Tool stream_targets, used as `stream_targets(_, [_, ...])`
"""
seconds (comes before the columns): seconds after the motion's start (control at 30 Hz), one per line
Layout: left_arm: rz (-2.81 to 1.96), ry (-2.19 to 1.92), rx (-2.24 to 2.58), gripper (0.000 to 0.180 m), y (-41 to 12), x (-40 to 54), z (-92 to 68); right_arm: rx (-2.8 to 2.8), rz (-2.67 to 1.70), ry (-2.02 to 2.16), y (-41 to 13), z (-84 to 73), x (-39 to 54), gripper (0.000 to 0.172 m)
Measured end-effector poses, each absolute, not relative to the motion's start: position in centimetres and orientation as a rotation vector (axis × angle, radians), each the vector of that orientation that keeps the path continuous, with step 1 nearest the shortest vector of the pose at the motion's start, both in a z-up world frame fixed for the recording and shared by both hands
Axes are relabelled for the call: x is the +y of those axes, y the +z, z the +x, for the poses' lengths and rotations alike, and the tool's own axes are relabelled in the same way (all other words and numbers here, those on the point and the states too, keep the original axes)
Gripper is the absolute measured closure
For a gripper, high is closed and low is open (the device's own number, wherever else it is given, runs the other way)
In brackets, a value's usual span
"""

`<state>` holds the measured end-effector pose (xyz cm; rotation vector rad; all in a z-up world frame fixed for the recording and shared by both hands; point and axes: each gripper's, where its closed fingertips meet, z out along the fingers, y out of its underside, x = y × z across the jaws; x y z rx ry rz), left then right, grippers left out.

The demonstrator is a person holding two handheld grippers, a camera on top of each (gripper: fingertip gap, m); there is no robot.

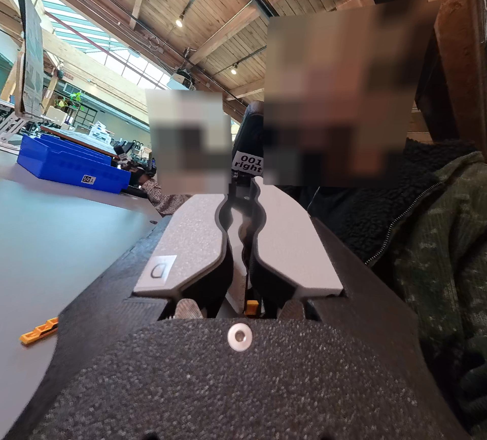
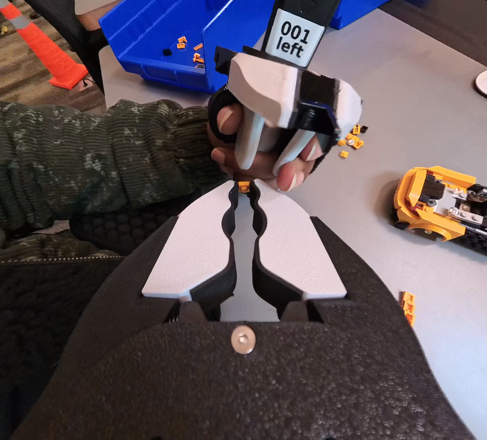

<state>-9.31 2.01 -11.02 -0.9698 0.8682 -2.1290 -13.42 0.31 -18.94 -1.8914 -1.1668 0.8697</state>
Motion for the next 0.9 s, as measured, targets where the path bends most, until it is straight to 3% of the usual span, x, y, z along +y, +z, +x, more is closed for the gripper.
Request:
stream_targets(0.03, [-0.961, -2.13, 0.88, 0.168, -11.0, 1.8, -9.3, -1.168, -1.89, 0.869, -18.9, -13.4, 0.3, 0.164])
stream_targets(0.27, [-0.996, -2.035, 0.916, 0.169, -10.9, 1.8, -9.2, -1.179, -1.871, 0.866, -19.0, -13.4, 0.2, 0.164])
stream_targets(0.53, [-1.69, -1.006, 0.655, 0.169, -14.0, 10.9, -11.7, -0.902, -1.795, 0.813, -16.3, -9.2, 8.1, 0.164])
stream_targets(0.9, [-1.726, -0.287, 0.573, 0.169, -11.1, 8.3, -24.2, -0.704, -1.791, 0.671, -15.3, -0.2, 12.2, 0.164])
